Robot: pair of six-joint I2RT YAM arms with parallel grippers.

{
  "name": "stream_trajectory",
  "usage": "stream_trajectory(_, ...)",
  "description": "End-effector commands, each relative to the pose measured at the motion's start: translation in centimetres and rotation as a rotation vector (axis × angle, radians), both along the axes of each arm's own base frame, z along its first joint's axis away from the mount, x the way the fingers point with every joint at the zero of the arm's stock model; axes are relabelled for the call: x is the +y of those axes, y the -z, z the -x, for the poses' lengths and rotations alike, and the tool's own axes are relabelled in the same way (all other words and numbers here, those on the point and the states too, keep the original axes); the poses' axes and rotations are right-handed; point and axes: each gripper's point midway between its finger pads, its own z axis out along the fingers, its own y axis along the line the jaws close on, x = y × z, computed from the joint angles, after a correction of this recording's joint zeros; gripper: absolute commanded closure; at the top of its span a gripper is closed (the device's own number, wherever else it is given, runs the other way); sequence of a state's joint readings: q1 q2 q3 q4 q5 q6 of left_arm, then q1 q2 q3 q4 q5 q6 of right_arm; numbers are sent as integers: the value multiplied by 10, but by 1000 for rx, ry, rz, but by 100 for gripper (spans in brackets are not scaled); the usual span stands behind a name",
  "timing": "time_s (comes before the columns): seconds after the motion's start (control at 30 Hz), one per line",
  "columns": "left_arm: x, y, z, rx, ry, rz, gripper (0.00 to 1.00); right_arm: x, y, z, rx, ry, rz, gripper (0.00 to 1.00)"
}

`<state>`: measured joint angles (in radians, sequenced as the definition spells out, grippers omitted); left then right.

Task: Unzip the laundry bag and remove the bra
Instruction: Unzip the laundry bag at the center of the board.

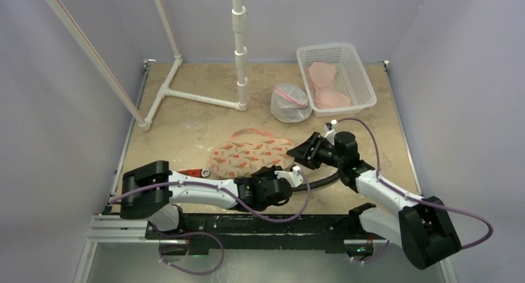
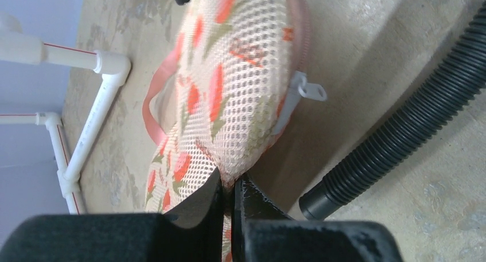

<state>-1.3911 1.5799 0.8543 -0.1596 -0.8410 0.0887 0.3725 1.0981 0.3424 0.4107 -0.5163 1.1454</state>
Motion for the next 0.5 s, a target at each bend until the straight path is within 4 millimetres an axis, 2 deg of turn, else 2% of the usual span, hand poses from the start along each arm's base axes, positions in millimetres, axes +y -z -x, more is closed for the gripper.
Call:
stream_trajectory(0.0, -9, -32, 1, -12, 7, 171, 100, -3, -33, -5, -149, -20, 44, 33)
stream_trajectory(0.07, -8, -33, 4, 5, 13, 207, 100, -9, -38, -8, -198, -8, 104, 22)
stream_trajectory(0.17, -5, -33, 7, 50, 16, 260, 100, -27, -49, -21, -318, 47, 240, 20)
stream_trajectory(0.37, -3, -39, 2, 181, -9, 434, 100, -47, -76, -16, -581, 43, 371, 29)
stream_trajectory(0.47, 2, -45, -7, 232, -32, 529, 100, -44, -83, -3, -695, -20, 376, 32)
